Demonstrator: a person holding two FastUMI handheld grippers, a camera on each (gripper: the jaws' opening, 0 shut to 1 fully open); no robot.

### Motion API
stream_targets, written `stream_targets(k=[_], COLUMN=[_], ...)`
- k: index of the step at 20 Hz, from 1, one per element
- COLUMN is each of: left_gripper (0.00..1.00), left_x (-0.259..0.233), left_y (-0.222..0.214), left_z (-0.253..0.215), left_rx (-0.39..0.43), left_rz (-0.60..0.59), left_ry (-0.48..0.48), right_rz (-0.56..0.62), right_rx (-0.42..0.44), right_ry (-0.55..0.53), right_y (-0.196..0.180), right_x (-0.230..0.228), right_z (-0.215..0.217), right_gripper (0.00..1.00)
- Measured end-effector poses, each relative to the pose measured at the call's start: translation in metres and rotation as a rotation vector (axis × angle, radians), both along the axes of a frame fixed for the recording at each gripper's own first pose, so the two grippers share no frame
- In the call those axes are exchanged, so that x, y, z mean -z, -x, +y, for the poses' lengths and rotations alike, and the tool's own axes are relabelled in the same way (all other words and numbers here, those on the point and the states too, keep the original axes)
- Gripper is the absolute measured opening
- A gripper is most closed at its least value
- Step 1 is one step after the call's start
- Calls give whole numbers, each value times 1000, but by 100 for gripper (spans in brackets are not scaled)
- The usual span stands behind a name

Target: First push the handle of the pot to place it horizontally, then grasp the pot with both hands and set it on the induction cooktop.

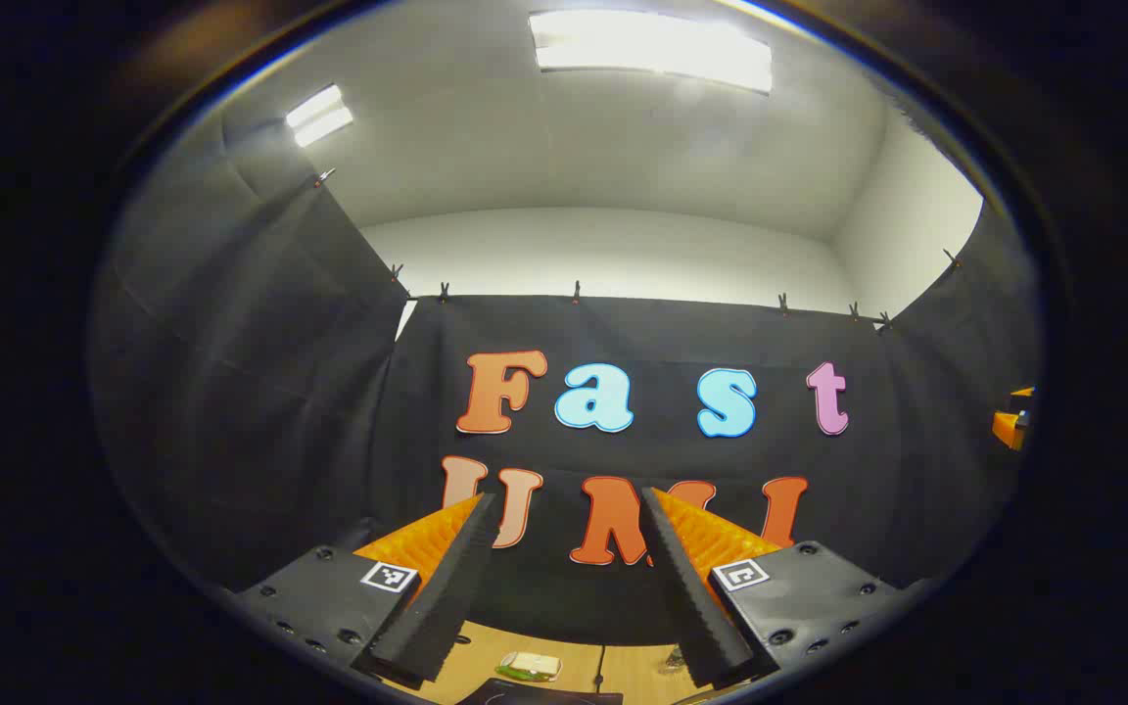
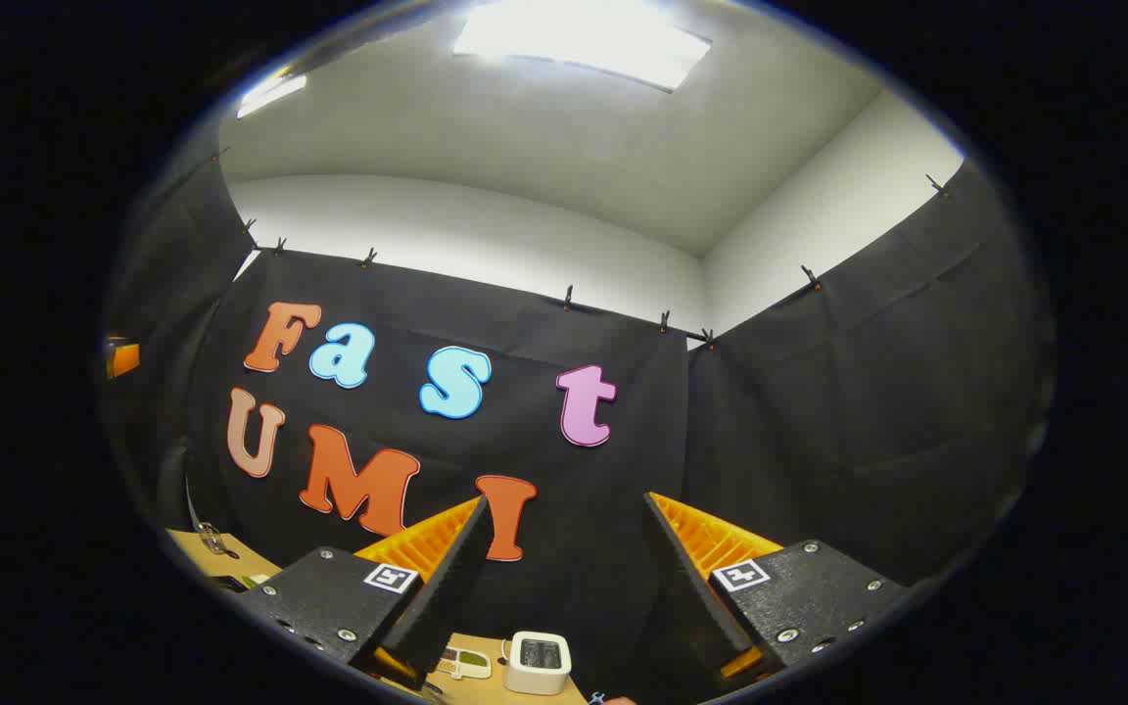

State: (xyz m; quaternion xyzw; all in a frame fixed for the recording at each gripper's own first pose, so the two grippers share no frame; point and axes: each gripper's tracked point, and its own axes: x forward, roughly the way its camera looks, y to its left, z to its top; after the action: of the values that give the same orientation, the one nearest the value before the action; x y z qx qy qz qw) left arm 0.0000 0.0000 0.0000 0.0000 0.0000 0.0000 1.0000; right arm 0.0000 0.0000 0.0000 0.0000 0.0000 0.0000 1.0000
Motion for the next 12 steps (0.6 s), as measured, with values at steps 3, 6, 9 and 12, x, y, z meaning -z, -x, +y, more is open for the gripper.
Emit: stream_targets(k=[3,6,9,12], left_gripper=[94,94,94,94], left_x=[-2,-2,-3,-1], left_y=[-6,-10,-18,-24], left_z=[-12,-25,-38,-52], left_rx=[22,45,71,98], left_rz=[-5,-13,-20,-28], left_ry=[2,16,22,24], right_rz=[0,-6,-5,-4], right_rx=[6,19,31,45], right_ry=[-1,6,6,14], right_y=[1,2,2,2], right_x=[1,-1,-1,1], right_z=[-6,-13,-20,-26], right_gripper=[94,94,94,94])
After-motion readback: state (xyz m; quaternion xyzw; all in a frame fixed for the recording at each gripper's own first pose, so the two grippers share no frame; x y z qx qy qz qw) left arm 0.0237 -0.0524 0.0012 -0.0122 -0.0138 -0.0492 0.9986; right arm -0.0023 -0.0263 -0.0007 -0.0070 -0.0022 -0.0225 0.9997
